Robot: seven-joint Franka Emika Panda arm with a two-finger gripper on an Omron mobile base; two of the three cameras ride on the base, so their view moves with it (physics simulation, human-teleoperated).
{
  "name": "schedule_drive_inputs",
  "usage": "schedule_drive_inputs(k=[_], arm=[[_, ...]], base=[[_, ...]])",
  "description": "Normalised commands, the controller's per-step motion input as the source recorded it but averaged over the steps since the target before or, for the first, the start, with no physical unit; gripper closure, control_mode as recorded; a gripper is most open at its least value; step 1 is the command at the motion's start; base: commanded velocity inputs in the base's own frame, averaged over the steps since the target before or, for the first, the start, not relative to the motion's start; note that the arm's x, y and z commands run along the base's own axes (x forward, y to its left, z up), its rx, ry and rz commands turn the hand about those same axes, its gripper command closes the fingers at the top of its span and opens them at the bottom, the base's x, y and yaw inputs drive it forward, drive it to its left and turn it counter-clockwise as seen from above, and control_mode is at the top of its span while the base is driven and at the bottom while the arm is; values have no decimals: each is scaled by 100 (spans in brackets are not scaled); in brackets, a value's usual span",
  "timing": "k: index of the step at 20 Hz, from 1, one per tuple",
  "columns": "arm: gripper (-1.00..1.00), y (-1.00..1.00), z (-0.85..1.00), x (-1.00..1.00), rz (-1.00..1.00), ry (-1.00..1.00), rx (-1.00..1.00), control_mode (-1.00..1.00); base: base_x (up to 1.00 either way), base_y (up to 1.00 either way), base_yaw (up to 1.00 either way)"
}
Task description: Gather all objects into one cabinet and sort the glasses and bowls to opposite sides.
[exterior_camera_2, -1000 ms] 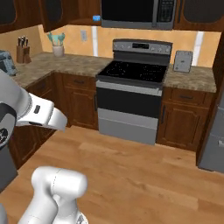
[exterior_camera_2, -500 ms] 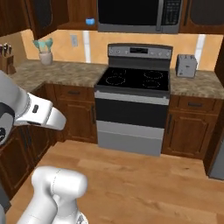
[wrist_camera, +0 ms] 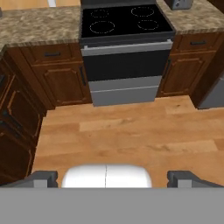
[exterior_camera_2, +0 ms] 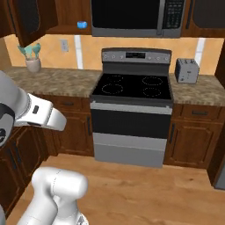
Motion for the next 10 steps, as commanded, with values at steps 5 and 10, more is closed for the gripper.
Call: schedule_drive_inputs(k=[5, 10], arm=[[-100, 0, 0, 0, 0, 0, 0, 100], [-100, 0, 0, 0, 0, 0, 0, 100]], base=[[54, 38, -15], [60, 56, -2]])
